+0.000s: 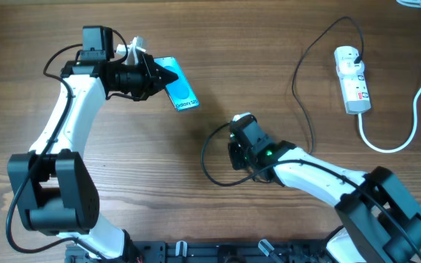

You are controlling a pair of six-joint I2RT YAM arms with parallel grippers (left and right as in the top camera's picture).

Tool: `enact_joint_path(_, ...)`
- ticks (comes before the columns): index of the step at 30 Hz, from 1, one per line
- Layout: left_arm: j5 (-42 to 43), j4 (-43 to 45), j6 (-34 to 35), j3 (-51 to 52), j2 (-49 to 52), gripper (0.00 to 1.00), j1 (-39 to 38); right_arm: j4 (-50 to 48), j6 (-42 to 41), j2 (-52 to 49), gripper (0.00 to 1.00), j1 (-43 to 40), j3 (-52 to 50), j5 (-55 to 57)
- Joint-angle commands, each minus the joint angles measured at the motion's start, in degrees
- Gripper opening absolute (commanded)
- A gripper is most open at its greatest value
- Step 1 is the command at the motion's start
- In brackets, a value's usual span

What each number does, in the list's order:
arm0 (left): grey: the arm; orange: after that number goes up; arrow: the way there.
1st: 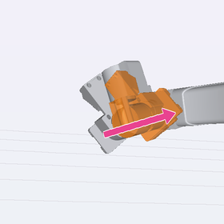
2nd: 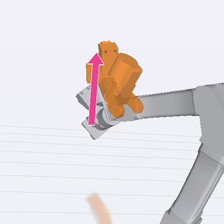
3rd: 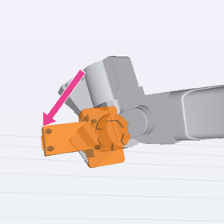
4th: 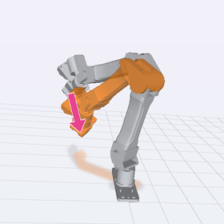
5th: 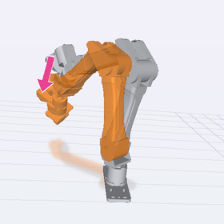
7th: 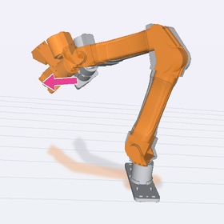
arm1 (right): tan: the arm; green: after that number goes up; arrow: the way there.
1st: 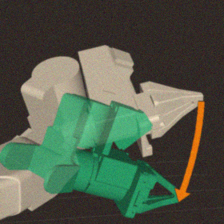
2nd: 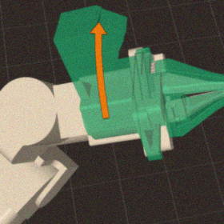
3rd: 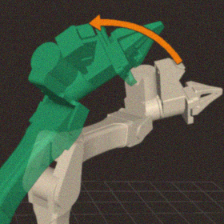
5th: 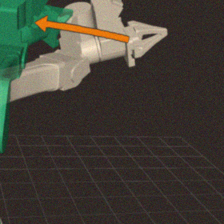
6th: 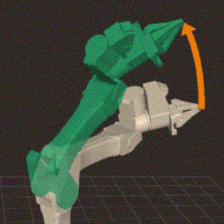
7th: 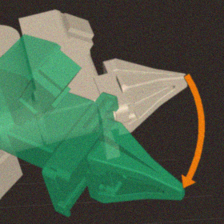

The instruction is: Plug charger to phone and switch on socket

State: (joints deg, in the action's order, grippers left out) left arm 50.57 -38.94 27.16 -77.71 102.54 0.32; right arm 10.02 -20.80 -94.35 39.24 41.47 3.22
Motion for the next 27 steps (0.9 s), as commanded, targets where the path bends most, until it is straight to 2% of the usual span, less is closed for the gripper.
enact_joint_path(1, 2.38, 0.22, 0.35, 0.2, 0.07, 0.04, -0.22, 0.55, 1.2, -4.24, 0.34, 0.13, -0.48, 0.81)
enact_joint_path(4, 2.36, 0.22, 0.33, 0.2, 0.07, 0.04, -0.22, 1.18, 1.25, -4.5, 0.25, 0.13, -0.48, -0.2)
enact_joint_path(6, 2.36, 0.24, 0.33, 0.2, 0.07, 0.04, -0.22, 1.31, 1.25, -4.5, 0.15, 0.13, -0.48, -0.28)
enact_joint_path(7, 2.38, 0.22, 0.33, 0.2, 0.07, 0.04, -0.22, 1.62, 1.25, -4.5, 0.05, 0.13, -0.48, -0.28)
enact_joint_path(13, 2.38, 0.2, 0.33, 0.2, 0.07, 0.04, -0.22, 1.95, 1.4, -4.26, 0.04, 0.11, 0.07, -0.26)
enact_joint_path(18, 2.38, 0.22, 0.31, 0.2, 0.07, 0.04, -0.22, 8.26, 1.53, -1.38, 0.04, -0.2, 4.81, -1.2)
enact_joint_path(22, 3.32, 0.52, 0.28, 0.2, 0.07, 0.04, -0.22, 11.65, 5.49, 9.64, 0.04, -1.38, 8.04, -13.97)
enact_joint_path(27, 11.34, 4.74, -1.9, 0.2, 0.07, 0.04, -0.22, 14.27, 5.7, 21.99, 0.04, -1.4, 8.02, -25.07)
